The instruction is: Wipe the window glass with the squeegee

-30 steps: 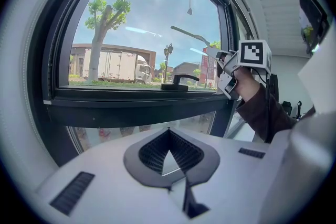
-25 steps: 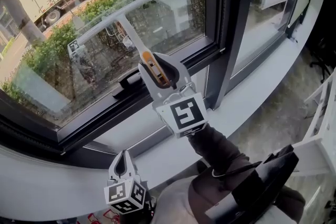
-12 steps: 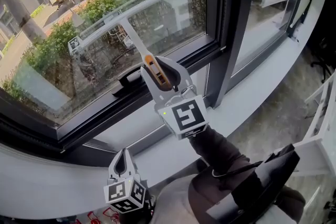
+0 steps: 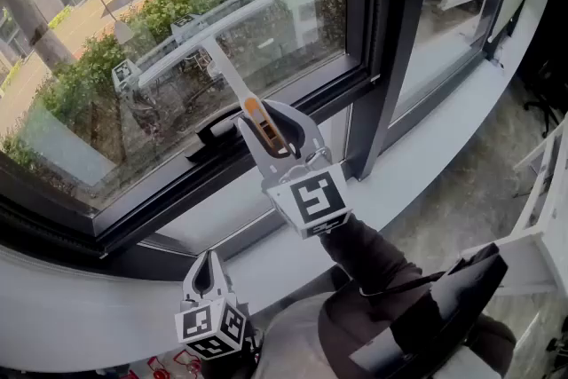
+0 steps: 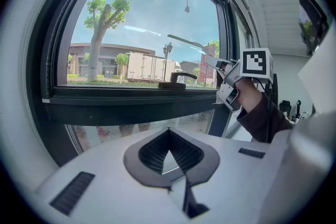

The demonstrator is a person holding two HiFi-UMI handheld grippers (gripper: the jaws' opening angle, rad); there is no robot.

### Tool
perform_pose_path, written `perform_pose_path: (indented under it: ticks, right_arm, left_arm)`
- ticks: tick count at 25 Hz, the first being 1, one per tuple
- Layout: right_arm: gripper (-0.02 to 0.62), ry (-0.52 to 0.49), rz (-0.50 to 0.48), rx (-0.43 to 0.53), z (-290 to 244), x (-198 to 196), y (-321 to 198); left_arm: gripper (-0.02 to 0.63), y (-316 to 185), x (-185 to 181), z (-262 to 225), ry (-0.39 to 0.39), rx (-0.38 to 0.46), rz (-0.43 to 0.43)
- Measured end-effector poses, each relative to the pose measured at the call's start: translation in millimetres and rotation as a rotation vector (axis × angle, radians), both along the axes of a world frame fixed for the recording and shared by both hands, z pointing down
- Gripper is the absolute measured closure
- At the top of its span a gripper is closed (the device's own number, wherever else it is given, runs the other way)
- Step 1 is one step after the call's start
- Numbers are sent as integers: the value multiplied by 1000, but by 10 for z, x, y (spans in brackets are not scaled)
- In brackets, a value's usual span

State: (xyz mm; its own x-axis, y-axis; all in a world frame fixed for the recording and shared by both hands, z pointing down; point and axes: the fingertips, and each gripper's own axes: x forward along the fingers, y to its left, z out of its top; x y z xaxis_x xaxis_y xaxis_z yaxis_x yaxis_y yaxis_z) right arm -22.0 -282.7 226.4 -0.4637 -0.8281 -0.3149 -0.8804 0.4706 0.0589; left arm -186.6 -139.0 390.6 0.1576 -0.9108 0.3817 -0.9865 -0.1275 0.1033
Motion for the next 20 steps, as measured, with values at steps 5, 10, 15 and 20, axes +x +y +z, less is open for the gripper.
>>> perform_pose_path:
  ticks: [5,10,15,20]
  right_arm:
    - [465,1,-2,-8,34,4,4]
    - [465,0,-3,-20,99,2,16]
    - [465,3,-2,-42,197,4,17]
    - [465,0,-8,-58,245,6,31]
  left_arm:
    - [606,-7,10,5,0,-1,1]
    - [606,-18,12,7,0,-2,5]
    - [606,-32,16,24,1,-5,9]
    - [606,-42,35,25,2,-5,14]
